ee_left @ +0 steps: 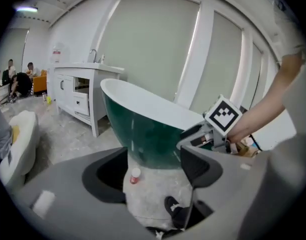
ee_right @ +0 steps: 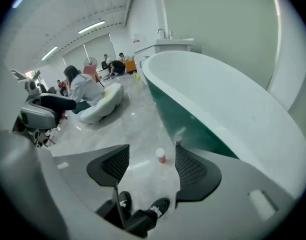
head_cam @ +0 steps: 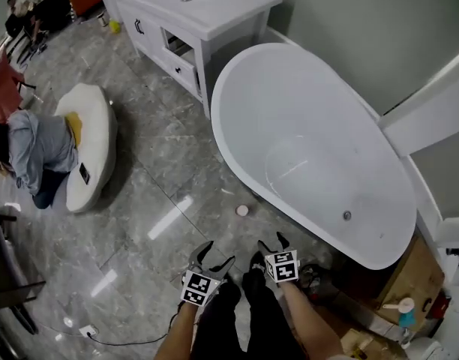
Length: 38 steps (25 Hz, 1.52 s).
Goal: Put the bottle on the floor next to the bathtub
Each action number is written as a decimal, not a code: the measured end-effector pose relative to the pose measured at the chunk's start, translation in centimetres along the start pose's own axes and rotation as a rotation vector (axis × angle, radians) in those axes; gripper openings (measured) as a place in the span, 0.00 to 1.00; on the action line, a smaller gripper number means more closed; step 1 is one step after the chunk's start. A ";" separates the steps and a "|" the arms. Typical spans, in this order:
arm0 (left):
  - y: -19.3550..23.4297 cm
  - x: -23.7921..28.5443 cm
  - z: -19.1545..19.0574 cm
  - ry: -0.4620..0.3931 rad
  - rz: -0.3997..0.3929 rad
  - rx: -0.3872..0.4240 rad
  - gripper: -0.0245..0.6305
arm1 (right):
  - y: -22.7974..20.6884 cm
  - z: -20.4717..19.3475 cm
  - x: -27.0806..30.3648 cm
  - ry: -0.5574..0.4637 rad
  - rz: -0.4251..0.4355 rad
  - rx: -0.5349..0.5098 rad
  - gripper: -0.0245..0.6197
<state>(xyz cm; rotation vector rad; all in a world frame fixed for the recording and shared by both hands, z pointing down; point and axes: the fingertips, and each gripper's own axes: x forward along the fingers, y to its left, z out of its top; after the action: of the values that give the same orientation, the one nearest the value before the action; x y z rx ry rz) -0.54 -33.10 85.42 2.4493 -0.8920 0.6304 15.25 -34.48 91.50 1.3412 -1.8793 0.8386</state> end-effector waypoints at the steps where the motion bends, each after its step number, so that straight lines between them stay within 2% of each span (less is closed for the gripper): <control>1: -1.2 -1.2 0.6 0.003 -0.007 -0.013 0.59 | 0.7 -0.1 -2.1 -0.004 0.020 -0.003 0.49; 4: -4.9 -3.7 2.4 0.009 -0.015 -0.028 0.59 | 1.3 -0.9 -8.1 -0.023 0.056 -0.004 0.47; 10: -10.8 -5.3 6.3 -0.010 -0.021 -0.037 0.59 | 0.7 -1.9 -16.6 -0.087 0.073 0.055 0.47; 12: -12.9 -5.6 6.9 -0.006 -0.014 -0.055 0.59 | 0.8 -2.8 -19.0 -0.082 0.084 0.027 0.48; 16: -16.3 -8.0 8.0 -0.010 0.023 -0.056 0.59 | 3.0 -4.1 -23.8 -0.091 0.099 -0.102 0.48; 20: -19.8 -10.8 7.8 -0.023 0.057 -0.073 0.59 | 3.6 -3.9 -29.0 -0.176 0.125 -0.006 0.48; 24: -22.8 -12.7 7.5 -0.028 0.076 -0.055 0.59 | 3.9 -4.4 -32.3 -0.237 0.152 0.077 0.48; 30: -26.4 -14.4 6.9 -0.055 0.109 -0.071 0.59 | 3.7 -6.1 -36.0 -0.286 0.170 0.133 0.48; 38: -27.1 -15.7 8.2 -0.099 0.125 -0.018 0.59 | 4.3 -7.9 -35.8 -0.251 0.178 0.113 0.48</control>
<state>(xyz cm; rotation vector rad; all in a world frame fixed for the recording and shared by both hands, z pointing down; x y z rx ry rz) 9.28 -11.66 63.26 2.4412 -1.0923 0.5455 21.14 -8.16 66.31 1.4165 -2.2005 0.9122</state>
